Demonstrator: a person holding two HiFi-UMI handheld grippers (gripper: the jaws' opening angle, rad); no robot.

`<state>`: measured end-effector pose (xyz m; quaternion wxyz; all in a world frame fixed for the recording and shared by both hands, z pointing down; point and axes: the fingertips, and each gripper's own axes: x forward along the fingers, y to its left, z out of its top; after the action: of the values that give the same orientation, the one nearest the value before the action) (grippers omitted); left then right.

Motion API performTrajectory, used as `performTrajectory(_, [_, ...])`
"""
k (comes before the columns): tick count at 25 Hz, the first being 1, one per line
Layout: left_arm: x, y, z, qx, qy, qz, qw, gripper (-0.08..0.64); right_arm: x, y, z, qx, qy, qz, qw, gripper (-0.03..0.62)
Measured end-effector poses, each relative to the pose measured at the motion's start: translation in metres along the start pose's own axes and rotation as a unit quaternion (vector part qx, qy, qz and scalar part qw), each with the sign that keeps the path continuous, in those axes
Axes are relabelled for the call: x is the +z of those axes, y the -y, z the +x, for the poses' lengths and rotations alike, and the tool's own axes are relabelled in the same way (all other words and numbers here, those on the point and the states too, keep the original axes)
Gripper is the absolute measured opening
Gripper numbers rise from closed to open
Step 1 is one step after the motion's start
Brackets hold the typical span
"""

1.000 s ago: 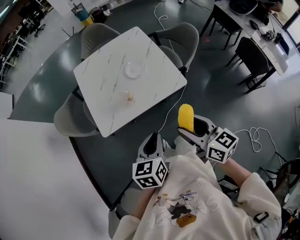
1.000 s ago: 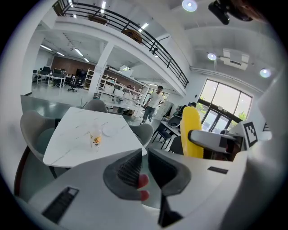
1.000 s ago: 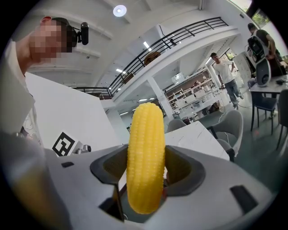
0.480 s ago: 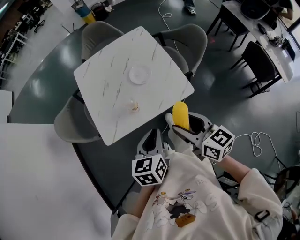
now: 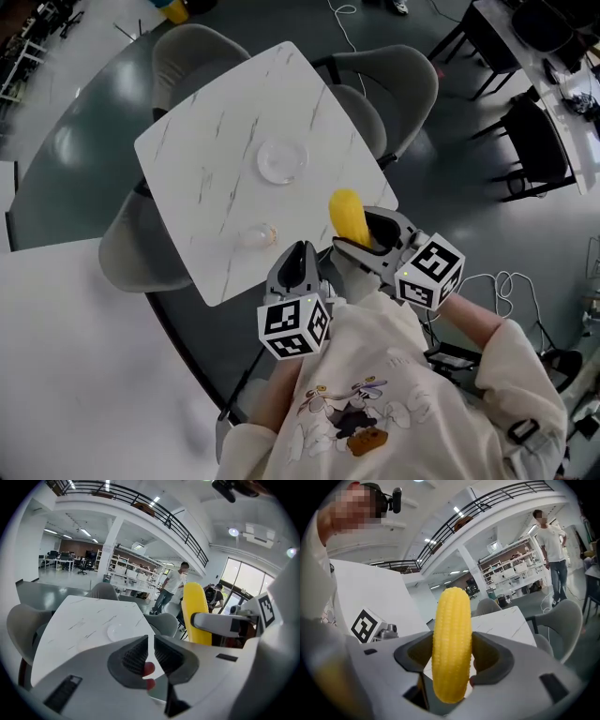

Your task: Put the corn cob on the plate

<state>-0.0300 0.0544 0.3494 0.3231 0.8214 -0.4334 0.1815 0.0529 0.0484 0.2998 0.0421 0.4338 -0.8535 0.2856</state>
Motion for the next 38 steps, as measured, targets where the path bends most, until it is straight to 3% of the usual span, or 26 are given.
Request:
performTrajectory(13, [0.024,-0.054,0.084,0.076,0.001,-0.021,0.9969,0.04,-0.01,0.077,0.103,0.034,-0.058,-0.013,0.998,0.247])
performTrajectory(26, [0.008,-0.11,0.151,0.139,-0.004,-0.054,0.9888,0.04,-0.046,0.129,0.18,0.035,-0.106,-0.029,0.993,0.247])
performTrajectory(38, [-0.011,-0.141,0.19,0.175,-0.014,-0.091,0.9803,0.04,-0.086,0.164,0.233,0.034,-0.149,-0.032,0.988,0.247])
